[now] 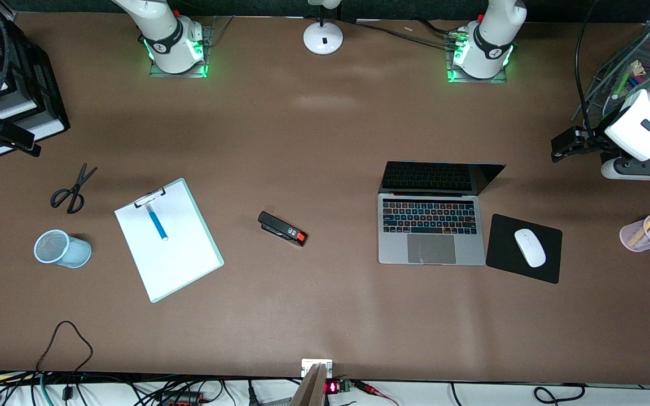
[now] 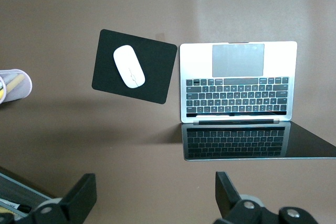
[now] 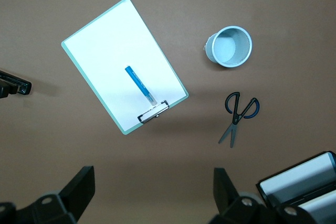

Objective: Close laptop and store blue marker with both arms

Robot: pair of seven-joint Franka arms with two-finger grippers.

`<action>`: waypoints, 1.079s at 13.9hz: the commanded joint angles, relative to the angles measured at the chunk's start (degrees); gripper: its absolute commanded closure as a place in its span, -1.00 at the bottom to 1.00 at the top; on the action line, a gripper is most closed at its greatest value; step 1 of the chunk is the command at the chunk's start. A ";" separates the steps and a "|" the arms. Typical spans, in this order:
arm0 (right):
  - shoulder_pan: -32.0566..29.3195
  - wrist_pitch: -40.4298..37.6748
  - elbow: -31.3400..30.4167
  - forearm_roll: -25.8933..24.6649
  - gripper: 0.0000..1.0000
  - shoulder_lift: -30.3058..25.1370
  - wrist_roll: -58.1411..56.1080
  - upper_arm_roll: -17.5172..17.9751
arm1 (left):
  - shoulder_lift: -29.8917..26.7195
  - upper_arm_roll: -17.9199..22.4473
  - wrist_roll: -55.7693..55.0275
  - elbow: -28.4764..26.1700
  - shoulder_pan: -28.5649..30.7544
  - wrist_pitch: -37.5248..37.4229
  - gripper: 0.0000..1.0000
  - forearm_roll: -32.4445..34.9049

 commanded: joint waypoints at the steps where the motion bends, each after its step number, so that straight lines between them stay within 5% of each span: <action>1: -0.17 -0.47 -1.13 0.58 -1.00 -1.82 0.59 0.42 | 0.51 0.07 0.32 1.87 0.05 -1.74 -1.00 -0.96; 12: 0.09 1.90 -1.04 1.02 -1.00 4.23 -0.12 0.68 | 0.77 0.07 0.23 1.87 0.05 -3.76 -1.00 -1.75; 13: 1.05 4.60 -1.04 1.19 -1.00 5.55 -0.20 0.69 | 0.95 0.07 0.32 1.87 0.14 -3.85 -0.91 -1.75; 14: 1.93 7.42 -1.04 1.20 -1.00 7.48 -0.73 0.77 | 0.95 0.07 0.40 1.87 0.14 -4.20 -0.46 -1.84; 15: 2.55 9.36 -1.04 1.37 -1.00 9.41 -2.82 0.77 | 1.56 0.16 0.32 1.78 0.05 -4.29 -0.29 -1.75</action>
